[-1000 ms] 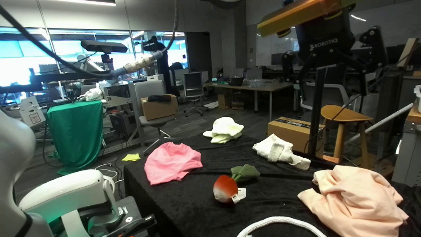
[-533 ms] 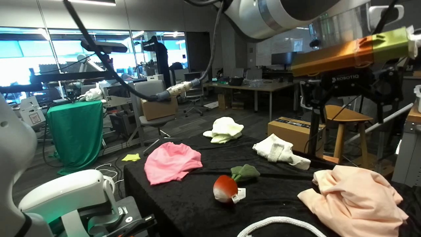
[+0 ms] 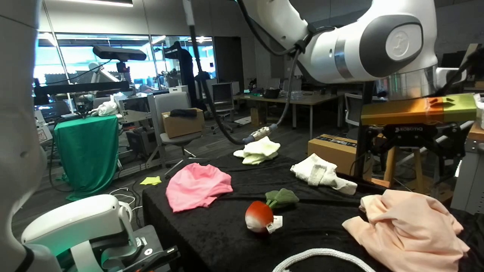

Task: Pile the things on the table on top of the rope

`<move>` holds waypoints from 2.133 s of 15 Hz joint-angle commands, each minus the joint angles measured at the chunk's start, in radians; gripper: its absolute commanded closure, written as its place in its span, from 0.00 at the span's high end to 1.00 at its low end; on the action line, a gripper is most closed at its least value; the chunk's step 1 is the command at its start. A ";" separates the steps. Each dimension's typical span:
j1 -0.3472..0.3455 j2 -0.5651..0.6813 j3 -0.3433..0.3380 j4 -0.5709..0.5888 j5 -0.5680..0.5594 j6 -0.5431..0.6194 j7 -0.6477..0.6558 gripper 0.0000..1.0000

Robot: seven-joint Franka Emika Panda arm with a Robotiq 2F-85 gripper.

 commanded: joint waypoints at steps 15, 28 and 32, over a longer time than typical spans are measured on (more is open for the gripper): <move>-0.156 0.532 0.101 0.618 0.060 -0.213 0.078 1.00; -0.192 0.555 0.166 0.688 0.192 -0.441 0.066 1.00; -0.183 0.572 0.154 0.687 0.174 -0.440 0.071 1.00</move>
